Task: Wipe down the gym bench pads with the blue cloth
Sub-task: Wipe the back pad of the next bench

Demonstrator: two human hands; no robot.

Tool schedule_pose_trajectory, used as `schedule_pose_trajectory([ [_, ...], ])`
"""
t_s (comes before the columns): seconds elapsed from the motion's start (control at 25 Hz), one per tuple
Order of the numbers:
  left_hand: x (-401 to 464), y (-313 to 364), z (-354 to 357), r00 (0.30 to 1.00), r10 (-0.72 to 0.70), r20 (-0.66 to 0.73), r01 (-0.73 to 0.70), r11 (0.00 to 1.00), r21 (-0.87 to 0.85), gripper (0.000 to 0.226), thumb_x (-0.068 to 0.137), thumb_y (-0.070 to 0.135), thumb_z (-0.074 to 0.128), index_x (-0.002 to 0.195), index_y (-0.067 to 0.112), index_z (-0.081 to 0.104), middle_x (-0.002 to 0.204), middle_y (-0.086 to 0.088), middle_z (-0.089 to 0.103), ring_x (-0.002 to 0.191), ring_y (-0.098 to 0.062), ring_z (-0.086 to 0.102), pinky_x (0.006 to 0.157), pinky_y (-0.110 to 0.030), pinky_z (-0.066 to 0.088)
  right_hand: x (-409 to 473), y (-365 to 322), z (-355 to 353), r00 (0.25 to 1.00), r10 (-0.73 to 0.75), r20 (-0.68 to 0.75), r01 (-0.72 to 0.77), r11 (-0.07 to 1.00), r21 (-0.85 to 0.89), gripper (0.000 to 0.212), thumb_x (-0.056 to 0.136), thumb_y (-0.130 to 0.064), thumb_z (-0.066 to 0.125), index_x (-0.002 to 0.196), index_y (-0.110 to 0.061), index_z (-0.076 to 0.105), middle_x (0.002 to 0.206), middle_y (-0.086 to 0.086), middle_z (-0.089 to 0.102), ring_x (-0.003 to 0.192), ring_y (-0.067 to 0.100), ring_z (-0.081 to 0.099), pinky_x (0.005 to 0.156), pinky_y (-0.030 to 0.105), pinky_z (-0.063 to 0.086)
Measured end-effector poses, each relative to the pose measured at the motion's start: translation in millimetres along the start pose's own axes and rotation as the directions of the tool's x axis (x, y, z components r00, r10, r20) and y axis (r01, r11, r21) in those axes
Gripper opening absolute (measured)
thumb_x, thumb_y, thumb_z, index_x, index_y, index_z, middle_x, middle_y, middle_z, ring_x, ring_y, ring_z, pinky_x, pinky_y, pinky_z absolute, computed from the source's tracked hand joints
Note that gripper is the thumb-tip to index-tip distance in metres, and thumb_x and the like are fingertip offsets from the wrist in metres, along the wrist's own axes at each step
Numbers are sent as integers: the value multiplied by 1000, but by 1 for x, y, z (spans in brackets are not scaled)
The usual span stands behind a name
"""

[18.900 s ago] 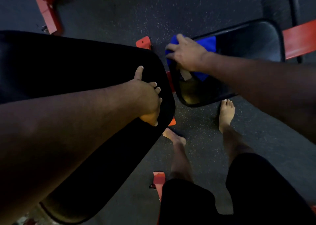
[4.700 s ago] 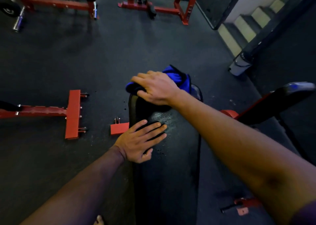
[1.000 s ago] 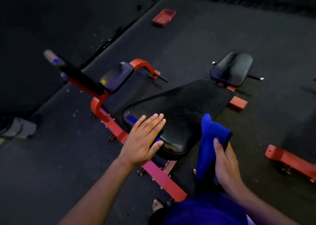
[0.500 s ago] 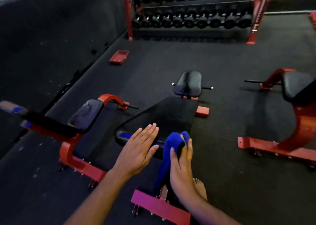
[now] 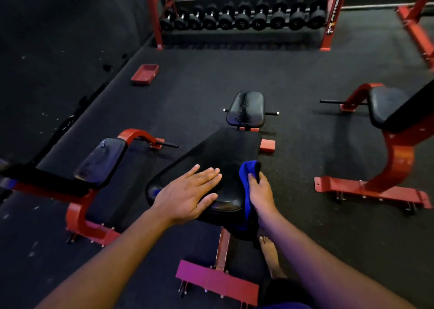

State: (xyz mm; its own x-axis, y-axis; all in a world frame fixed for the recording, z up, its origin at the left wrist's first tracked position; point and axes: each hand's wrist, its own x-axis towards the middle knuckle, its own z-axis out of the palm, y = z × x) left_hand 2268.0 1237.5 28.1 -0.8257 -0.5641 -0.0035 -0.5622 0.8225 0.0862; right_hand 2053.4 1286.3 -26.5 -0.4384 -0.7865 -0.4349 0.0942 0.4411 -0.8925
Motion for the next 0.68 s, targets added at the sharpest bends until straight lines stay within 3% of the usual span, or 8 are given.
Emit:
schedule_pose_trajectory([
  [0.16, 1, -2, 1, 999, -10, -40, 9, 1000, -22, 66, 109, 53, 16, 154, 13, 43, 157, -4, 45, 147, -15, 39, 123, -45, 30, 46, -13, -5, 995, 73, 63, -78, 993, 88, 26, 104, -18, 45, 124, -19, 60, 121, 9, 67, 103, 22, 64, 97, 39, 50],
  [0.28, -1, 0, 2, 997, -23, -79, 21, 1000, -19, 66, 109, 54, 19, 152, 12, 46, 155, -5, 48, 144, -16, 43, 121, -45, 34, 54, -13, -4, 991, 117, 65, -128, 971, 204, 29, 103, -19, 47, 130, -17, 57, 123, 11, 67, 103, 22, 65, 99, 40, 51],
  [0.36, -1, 0, 2, 996, -37, -83, 34, 999, -28, 66, 108, 54, 19, 152, 13, 45, 156, -5, 47, 145, -16, 42, 122, -44, 32, 31, -5, 0, 988, 141, 60, -153, 949, 275, 32, 99, -27, 54, 130, -24, 56, 123, 7, 67, 108, 22, 65, 103, 46, 49],
  [0.52, -1, 1, 2, 996, -27, -89, 26, 1000, -15, 65, 108, 53, 20, 152, 12, 46, 155, -6, 48, 145, -17, 43, 122, -43, 33, -63, 20, -2, 997, 45, 68, -60, 972, 228, 72, 75, -63, 58, 143, -47, 39, 144, -16, 51, 132, 10, 49, 114, 43, 36],
  [0.6, -1, 0, 2, 995, -25, -91, 24, 1000, -18, 65, 109, 53, 21, 151, 12, 47, 155, -6, 49, 145, -17, 43, 121, -43, 34, -83, 29, -1, 994, 30, 109, -56, 967, 250, 72, 78, -65, 55, 145, -51, 32, 148, -22, 43, 137, 5, 42, 116, 40, 32],
  [0.68, -2, -1, 2, 996, -30, -87, 29, 999, -19, 65, 109, 54, 20, 152, 12, 46, 155, -6, 48, 145, -17, 43, 121, -44, 35, -63, 31, 2, 996, 60, 62, -74, 965, 252, 66, 79, -63, 54, 142, -49, 38, 145, -19, 48, 134, 7, 46, 116, 42, 34],
])
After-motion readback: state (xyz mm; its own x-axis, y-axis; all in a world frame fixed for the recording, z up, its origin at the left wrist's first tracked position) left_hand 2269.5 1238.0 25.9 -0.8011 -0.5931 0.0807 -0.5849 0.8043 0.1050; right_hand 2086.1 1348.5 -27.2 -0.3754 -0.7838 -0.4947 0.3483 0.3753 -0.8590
